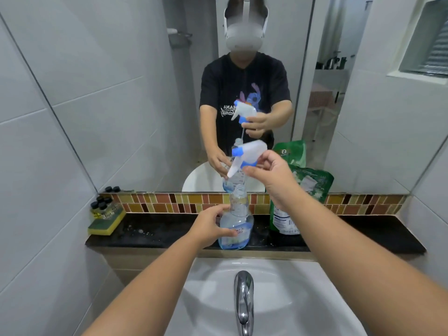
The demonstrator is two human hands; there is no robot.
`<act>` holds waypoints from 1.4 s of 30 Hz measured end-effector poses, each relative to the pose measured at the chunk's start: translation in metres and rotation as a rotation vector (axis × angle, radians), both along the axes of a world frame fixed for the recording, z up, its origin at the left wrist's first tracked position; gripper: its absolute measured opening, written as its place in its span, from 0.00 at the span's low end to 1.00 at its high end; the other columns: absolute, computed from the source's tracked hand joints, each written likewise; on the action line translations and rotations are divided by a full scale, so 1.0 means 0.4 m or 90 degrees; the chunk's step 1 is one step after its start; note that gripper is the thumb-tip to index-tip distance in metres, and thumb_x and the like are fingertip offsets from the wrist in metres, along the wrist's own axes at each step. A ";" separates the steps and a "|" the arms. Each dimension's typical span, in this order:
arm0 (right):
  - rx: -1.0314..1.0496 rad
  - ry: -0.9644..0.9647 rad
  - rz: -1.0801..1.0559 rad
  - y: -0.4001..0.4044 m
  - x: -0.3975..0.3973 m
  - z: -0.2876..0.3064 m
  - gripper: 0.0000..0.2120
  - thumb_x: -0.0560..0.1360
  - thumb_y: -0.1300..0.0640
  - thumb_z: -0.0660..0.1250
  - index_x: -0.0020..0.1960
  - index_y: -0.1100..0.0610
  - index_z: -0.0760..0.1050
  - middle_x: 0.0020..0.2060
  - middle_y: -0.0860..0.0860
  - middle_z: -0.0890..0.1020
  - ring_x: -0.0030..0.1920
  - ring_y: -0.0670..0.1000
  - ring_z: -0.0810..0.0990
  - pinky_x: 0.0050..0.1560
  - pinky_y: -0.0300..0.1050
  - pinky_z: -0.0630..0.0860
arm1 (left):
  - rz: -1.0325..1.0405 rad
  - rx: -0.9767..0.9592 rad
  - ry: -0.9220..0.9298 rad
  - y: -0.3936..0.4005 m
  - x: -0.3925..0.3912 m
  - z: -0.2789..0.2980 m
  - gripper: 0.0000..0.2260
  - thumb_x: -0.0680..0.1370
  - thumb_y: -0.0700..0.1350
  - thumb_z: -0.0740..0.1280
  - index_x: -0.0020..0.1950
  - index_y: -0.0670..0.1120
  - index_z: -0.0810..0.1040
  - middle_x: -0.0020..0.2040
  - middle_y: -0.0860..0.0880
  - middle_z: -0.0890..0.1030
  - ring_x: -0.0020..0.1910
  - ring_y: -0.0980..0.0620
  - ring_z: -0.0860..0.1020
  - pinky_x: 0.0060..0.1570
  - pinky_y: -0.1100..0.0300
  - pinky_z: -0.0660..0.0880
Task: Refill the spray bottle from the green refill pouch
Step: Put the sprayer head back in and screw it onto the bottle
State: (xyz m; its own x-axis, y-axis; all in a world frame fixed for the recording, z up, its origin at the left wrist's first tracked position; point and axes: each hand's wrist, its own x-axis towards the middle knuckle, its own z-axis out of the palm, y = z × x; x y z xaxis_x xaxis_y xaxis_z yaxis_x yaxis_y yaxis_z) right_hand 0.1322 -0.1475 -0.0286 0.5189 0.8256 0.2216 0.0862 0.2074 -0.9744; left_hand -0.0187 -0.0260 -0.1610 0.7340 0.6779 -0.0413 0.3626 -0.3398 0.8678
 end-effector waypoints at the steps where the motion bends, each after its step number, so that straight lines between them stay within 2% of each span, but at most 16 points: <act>1: -0.024 -0.001 -0.010 0.006 -0.001 -0.023 0.18 0.65 0.61 0.77 0.50 0.59 0.73 0.51 0.58 0.82 0.50 0.55 0.81 0.52 0.49 0.79 | -0.005 -0.001 0.001 0.003 0.003 0.000 0.30 0.65 0.45 0.82 0.64 0.59 0.76 0.55 0.58 0.80 0.55 0.56 0.79 0.48 0.58 0.82; 4: -0.078 -0.006 -0.042 0.023 -0.007 -0.076 0.21 0.62 0.57 0.79 0.51 0.56 0.74 0.50 0.55 0.82 0.52 0.54 0.80 0.52 0.52 0.79 | -0.005 0.002 -0.005 0.010 0.012 -0.001 0.31 0.64 0.47 0.82 0.63 0.61 0.75 0.55 0.59 0.80 0.54 0.58 0.79 0.42 0.66 0.80; 7: -0.088 -0.003 -0.046 0.039 -0.004 -0.104 0.23 0.60 0.55 0.80 0.51 0.49 0.74 0.46 0.50 0.83 0.46 0.48 0.83 0.41 0.41 0.78 | -0.004 -0.015 -0.022 0.019 0.022 0.000 0.32 0.63 0.48 0.82 0.64 0.61 0.75 0.52 0.60 0.82 0.52 0.62 0.80 0.40 0.69 0.77; 11: -0.103 -0.047 -0.052 0.049 0.008 -0.120 0.24 0.58 0.49 0.79 0.50 0.46 0.74 0.44 0.45 0.83 0.42 0.40 0.81 0.37 0.33 0.75 | -0.013 -0.030 -0.008 0.037 0.028 -0.016 0.31 0.63 0.48 0.82 0.62 0.64 0.74 0.55 0.59 0.81 0.55 0.59 0.79 0.45 0.66 0.78; 13: -0.126 -0.087 -0.043 0.053 0.020 -0.126 0.24 0.58 0.47 0.79 0.50 0.45 0.75 0.44 0.44 0.82 0.43 0.40 0.80 0.38 0.33 0.74 | -0.013 -0.041 -0.004 0.047 0.032 -0.027 0.30 0.64 0.47 0.82 0.61 0.63 0.75 0.57 0.58 0.81 0.57 0.57 0.79 0.48 0.64 0.79; 18: -0.172 -0.134 -0.003 0.063 0.047 -0.126 0.26 0.58 0.48 0.80 0.54 0.47 0.76 0.47 0.43 0.81 0.45 0.38 0.78 0.37 0.30 0.71 | -0.023 -0.068 -0.003 0.060 0.039 -0.040 0.31 0.65 0.45 0.82 0.65 0.58 0.75 0.58 0.58 0.81 0.55 0.62 0.79 0.47 0.66 0.78; 21: -0.221 -0.219 0.003 0.080 0.056 -0.106 0.28 0.59 0.46 0.79 0.56 0.48 0.76 0.50 0.46 0.80 0.50 0.44 0.78 0.45 0.40 0.75 | -0.045 -0.075 0.014 0.066 0.046 -0.031 0.31 0.67 0.43 0.81 0.66 0.56 0.74 0.58 0.57 0.82 0.56 0.60 0.80 0.51 0.62 0.79; 24: -0.279 -0.241 0.048 0.097 0.067 -0.080 0.29 0.59 0.46 0.79 0.57 0.50 0.76 0.52 0.49 0.80 0.52 0.49 0.78 0.54 0.52 0.77 | -0.063 -0.067 0.032 0.070 0.052 -0.021 0.28 0.68 0.44 0.79 0.64 0.58 0.74 0.58 0.58 0.82 0.57 0.59 0.79 0.53 0.59 0.79; 27: -0.342 -0.321 0.035 0.100 0.071 -0.055 0.33 0.57 0.42 0.79 0.58 0.50 0.73 0.53 0.48 0.77 0.55 0.49 0.75 0.56 0.51 0.75 | -0.069 -0.064 0.030 0.074 0.052 -0.018 0.27 0.68 0.44 0.79 0.63 0.60 0.75 0.56 0.59 0.82 0.55 0.62 0.80 0.51 0.62 0.79; 30: -0.297 -0.418 0.046 0.084 0.073 -0.020 0.42 0.59 0.41 0.78 0.67 0.46 0.64 0.64 0.46 0.69 0.64 0.48 0.65 0.63 0.49 0.68 | -0.071 -0.057 0.030 0.076 0.052 -0.022 0.26 0.67 0.46 0.80 0.61 0.63 0.76 0.55 0.63 0.82 0.55 0.62 0.79 0.51 0.62 0.79; 32: -0.233 -0.448 0.117 0.071 0.075 0.020 0.35 0.67 0.46 0.74 0.70 0.43 0.64 0.66 0.44 0.69 0.65 0.44 0.66 0.62 0.43 0.66 | -0.071 -0.054 0.026 0.078 0.051 -0.027 0.27 0.67 0.46 0.80 0.62 0.62 0.76 0.56 0.63 0.82 0.56 0.62 0.79 0.54 0.60 0.79; 34: -0.235 -0.500 0.169 0.066 0.075 0.061 0.23 0.73 0.54 0.70 0.66 0.42 0.70 0.61 0.43 0.74 0.60 0.42 0.71 0.58 0.40 0.68 | -0.070 -0.054 0.023 0.078 0.051 -0.031 0.27 0.67 0.45 0.79 0.62 0.63 0.76 0.57 0.64 0.81 0.57 0.62 0.79 0.54 0.59 0.79; 36: -0.262 -0.580 0.174 0.071 0.067 0.091 0.19 0.74 0.58 0.67 0.62 0.43 0.74 0.59 0.47 0.77 0.56 0.46 0.75 0.56 0.43 0.73 | -0.074 -0.050 0.023 0.075 0.051 -0.028 0.26 0.67 0.44 0.79 0.59 0.65 0.77 0.56 0.65 0.81 0.57 0.64 0.78 0.53 0.61 0.79; 39: -0.297 -0.692 0.180 0.084 0.050 0.112 0.17 0.75 0.59 0.66 0.61 0.44 0.74 0.57 0.53 0.79 0.52 0.50 0.78 0.51 0.47 0.77 | -0.076 -0.049 0.024 0.074 0.052 -0.023 0.26 0.67 0.44 0.79 0.57 0.69 0.77 0.56 0.67 0.80 0.56 0.66 0.77 0.49 0.66 0.77; 42: -0.293 -0.738 0.171 0.094 0.038 0.122 0.12 0.76 0.54 0.65 0.59 0.48 0.78 0.43 0.51 0.81 0.39 0.47 0.78 0.39 0.42 0.75 | -0.067 -0.059 0.024 0.077 0.051 -0.027 0.27 0.67 0.43 0.80 0.59 0.67 0.77 0.56 0.66 0.81 0.58 0.62 0.77 0.49 0.65 0.78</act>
